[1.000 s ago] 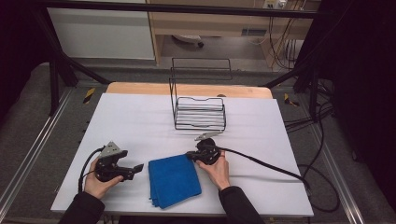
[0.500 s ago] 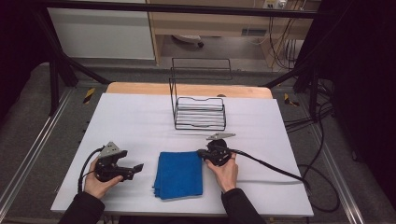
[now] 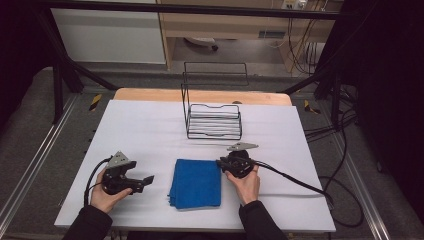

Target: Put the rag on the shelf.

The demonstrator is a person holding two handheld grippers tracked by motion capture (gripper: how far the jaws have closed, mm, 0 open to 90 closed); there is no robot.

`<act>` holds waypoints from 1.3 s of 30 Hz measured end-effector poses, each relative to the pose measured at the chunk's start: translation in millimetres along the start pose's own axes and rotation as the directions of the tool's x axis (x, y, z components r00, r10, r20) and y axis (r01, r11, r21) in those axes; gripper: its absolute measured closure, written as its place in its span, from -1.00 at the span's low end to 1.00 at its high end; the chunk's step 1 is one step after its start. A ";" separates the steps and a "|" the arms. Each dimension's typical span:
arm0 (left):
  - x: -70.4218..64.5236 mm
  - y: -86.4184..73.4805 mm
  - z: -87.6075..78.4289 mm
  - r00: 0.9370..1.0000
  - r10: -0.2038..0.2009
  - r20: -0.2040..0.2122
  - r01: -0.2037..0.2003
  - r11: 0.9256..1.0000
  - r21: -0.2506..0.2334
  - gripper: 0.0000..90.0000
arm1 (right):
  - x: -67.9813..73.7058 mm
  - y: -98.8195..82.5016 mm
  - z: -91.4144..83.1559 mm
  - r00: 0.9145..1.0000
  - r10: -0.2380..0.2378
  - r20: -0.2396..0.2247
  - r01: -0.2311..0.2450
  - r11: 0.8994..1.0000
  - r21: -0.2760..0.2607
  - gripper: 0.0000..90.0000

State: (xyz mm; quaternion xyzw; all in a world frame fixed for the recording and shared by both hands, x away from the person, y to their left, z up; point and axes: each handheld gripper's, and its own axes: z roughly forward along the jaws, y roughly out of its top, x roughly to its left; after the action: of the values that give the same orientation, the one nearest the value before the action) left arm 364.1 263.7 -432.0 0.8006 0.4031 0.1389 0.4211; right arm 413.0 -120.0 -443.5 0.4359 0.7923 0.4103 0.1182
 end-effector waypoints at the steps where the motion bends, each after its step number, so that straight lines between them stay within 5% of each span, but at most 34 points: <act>1: -0.9 1.8 0.4 1.000 -0.002 -0.003 0.002 1.000 0.002 -0.83 | 0.0 0.0 0.0 1.000 0.000 0.000 0.000 1.000 0.000 0.52; 2: -1.6 3.8 0.8 1.000 0.001 -0.009 -0.001 1.000 0.005 -0.84 | -2.6 1.7 -7.1 1.000 -0.017 -0.006 0.017 1.000 -0.023 0.28; 6: -5.4 13.8 2.4 1.000 0.004 -0.002 -0.004 1.000 0.005 -0.84 | -4.9 3.2 -17.2 0.999 -0.033 -0.024 0.032 0.998 -0.047 -0.08; 8: -8.2 20.5 4.6 1.000 0.008 -0.005 -0.008 1.000 0.007 -0.83 | -9.1 1.8 -27.3 0.998 -0.042 -0.050 0.039 0.997 -0.071 -0.42; 12: -16.4 37.8 13.5 1.000 0.007 -0.007 -0.006 1.000 0.009 -0.78 | -14.5 -3.9 -36.2 0.996 -0.023 -0.088 0.017 0.998 -0.068 -0.68; 22: -30.6 69.8 60.8 1.000 -0.027 -0.007 0.027 0.998 0.052 -0.51 | -22.0 -20.7 -48.2 0.994 -0.033 -0.107 0.026 0.997 -0.066 -0.87; 31: -33.4 63.8 91.3 0.999 -0.042 -0.018 0.044 0.986 0.161 0.06 | -22.5 -23.1 -53.7 0.993 -0.034 -0.113 0.025 0.996 -0.082 -0.87; 39: -35.9 56.4 95.2 0.999 -0.049 0.003 0.047 0.982 0.182 0.39 | -21.9 -24.7 -49.8 0.993 -0.037 -0.112 0.031 0.998 -0.052 -0.87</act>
State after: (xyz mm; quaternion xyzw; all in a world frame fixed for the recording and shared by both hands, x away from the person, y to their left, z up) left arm 424.6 164.7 -441.2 0.8262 0.4318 0.0883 0.3510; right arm 384.2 -171.5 -434.2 0.3952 0.7946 0.4519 0.0910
